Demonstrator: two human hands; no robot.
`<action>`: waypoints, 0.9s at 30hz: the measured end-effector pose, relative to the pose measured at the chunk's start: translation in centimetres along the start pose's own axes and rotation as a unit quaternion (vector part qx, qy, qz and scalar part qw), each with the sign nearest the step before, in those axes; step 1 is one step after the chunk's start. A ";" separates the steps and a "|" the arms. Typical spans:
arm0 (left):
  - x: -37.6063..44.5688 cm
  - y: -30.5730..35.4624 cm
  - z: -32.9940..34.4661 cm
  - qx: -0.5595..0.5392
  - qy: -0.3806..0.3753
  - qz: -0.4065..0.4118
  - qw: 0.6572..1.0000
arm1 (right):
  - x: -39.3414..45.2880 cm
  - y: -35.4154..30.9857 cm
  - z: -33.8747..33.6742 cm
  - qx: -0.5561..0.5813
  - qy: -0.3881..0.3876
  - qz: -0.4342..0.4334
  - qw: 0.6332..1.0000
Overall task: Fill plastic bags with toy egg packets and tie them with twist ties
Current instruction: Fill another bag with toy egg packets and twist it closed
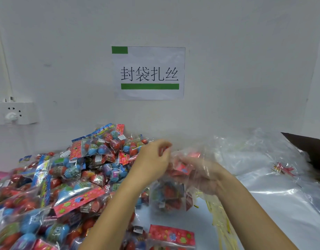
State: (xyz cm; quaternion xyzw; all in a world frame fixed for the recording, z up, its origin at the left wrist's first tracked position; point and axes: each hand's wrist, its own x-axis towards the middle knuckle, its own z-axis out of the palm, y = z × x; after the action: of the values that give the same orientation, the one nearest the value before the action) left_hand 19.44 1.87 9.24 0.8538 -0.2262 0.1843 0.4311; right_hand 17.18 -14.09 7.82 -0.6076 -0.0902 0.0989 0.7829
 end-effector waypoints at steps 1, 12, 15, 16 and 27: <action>0.1 -1.5 -0.3 0.012 -0.027 -0.050 0.998 | 0.0 0.1 -0.3 0.013 0.014 0.002 1.000; -0.1 -7.1 1.2 -0.151 -0.155 -0.290 0.932 | 0.1 -0.2 -1.5 -0.021 0.078 0.052 0.995; -0.2 -7.0 1.3 -0.208 -0.145 -0.278 0.926 | 0.6 0.3 -1.0 -0.049 0.111 0.078 0.990; -0.2 -6.9 1.2 -0.206 -0.139 -0.272 0.930 | 0.6 0.4 -0.7 -0.058 0.119 0.085 0.987; -0.4 -7.1 1.2 -0.122 -0.097 -0.214 0.964 | 0.5 -0.1 -0.3 -0.239 0.154 0.033 0.958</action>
State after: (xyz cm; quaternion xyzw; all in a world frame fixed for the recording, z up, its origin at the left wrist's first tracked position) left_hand 23.10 4.72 3.75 0.8370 -0.1000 -0.0249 0.5375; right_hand 17.74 -14.24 7.90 -0.7873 0.0309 0.0057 0.6158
